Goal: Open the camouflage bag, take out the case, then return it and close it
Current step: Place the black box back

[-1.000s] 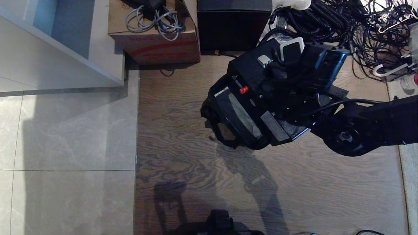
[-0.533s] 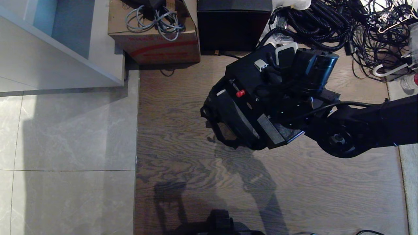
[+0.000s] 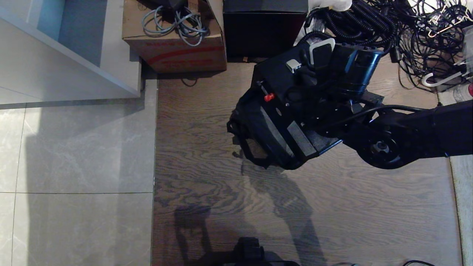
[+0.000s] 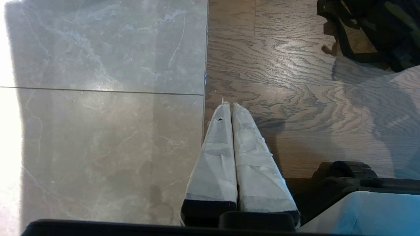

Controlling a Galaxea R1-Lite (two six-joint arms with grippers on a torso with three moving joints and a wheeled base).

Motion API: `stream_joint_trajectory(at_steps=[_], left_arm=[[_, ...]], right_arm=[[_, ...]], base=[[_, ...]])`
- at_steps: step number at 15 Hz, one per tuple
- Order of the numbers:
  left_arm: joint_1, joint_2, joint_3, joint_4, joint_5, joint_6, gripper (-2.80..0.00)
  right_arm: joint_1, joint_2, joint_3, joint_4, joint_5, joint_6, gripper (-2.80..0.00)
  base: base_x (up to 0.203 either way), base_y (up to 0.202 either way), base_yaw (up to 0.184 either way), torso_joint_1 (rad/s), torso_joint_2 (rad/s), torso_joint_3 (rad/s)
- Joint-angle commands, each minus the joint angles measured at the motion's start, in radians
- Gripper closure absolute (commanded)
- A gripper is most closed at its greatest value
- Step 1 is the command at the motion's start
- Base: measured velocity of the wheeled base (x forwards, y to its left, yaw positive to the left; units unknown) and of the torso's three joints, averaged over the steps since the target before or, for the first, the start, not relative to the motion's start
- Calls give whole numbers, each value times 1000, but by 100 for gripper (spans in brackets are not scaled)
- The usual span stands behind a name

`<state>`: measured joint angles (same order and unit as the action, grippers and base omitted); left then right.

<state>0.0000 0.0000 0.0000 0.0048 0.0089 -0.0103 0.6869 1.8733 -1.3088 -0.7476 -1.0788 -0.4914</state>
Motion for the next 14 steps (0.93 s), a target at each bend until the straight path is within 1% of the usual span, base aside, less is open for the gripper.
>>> stream_joint_trajectory(at_steps=[1,2,6,7,8,11,14], left_arm=[[0,0,0,0,0,0,0],[0,0,0,0,0,0,0],[0,0,0,0,0,0,0],[0,0,0,0,0,0,0],[0,0,0,0,0,0,0],[0,0,0,0,0,0,0],[0,0,0,0,0,0,0]], right_arm=[[3,15,6,-8,8,17,0],[3,17,1,3,22,35,0],[2,34,3,-7,40,48,0],[2,35,7,3,40,76,0],[2,34,19,8,40,87,0],[2,36,49,-7,43,92,0],[1,45,48,-7,46,96,0]], base=[[0,0,0,0,0,0],[0,0,0,0,0,0],[0,0,0,0,0,0],[0,0,0,0,0,0],[0,0,0,0,0,0],[0,0,0,0,0,0],[0,0,0,0,0,0]])
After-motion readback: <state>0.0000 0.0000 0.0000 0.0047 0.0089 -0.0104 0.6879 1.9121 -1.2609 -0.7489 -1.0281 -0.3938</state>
